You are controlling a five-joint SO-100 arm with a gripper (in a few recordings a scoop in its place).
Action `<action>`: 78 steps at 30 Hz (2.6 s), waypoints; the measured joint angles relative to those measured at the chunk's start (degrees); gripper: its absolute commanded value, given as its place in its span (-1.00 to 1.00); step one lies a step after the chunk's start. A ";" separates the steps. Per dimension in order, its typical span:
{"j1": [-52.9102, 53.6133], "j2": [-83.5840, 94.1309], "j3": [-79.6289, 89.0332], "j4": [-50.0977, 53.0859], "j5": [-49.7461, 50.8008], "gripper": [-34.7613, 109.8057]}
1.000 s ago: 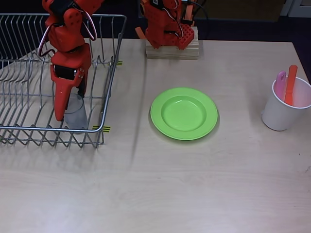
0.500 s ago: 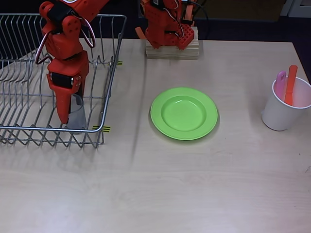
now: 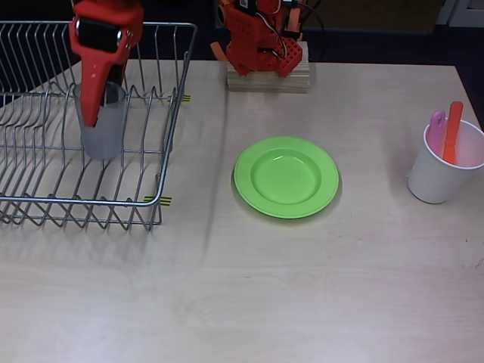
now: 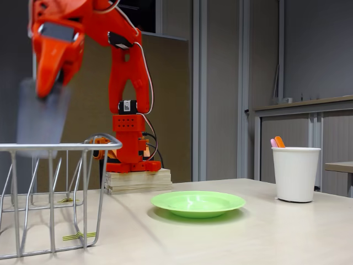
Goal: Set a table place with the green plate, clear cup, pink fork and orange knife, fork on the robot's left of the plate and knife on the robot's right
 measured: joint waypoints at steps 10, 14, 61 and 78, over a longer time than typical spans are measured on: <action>-19.60 14.15 5.19 -2.20 4.39 -0.16; -30.23 6.86 5.01 -5.27 11.95 -0.14; -47.46 -35.68 -9.49 -8.96 39.37 0.18; -47.46 -23.64 -8.44 1.41 39.29 0.36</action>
